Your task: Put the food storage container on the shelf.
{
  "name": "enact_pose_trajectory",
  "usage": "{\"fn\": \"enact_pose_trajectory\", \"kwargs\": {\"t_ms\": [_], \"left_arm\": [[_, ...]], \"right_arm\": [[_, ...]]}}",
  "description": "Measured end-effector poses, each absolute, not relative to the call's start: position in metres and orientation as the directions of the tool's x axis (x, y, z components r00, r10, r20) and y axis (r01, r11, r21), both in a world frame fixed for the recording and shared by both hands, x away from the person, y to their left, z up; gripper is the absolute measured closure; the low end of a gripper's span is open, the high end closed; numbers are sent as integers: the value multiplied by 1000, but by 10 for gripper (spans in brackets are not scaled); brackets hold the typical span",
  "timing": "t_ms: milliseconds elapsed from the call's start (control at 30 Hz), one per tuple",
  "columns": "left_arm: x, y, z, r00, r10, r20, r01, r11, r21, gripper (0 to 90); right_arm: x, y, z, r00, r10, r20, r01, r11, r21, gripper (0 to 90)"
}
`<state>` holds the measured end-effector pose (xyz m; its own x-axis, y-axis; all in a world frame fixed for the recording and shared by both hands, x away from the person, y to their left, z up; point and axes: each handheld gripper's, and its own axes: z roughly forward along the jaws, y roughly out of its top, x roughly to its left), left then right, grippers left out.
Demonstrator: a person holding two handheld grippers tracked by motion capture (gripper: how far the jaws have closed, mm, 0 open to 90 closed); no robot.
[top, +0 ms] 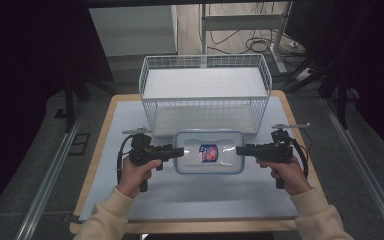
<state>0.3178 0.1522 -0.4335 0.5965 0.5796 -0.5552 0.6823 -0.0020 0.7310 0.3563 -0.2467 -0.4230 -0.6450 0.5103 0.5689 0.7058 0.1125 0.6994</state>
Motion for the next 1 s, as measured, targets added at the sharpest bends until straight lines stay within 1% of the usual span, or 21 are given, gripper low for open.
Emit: {"fn": "enact_pose_trajectory", "kwargs": {"t_ms": [500,1000], "left_arm": [[333,151,-404,617,583,-529,650,1,760,497],[356,152,-369,646,571,-507,617,2,787,497]], "right_arm": [[370,-247,-395,-668,511,540,675,111,730,546],[388,-247,-355,-690,525,499,635,109,765,545]]}}
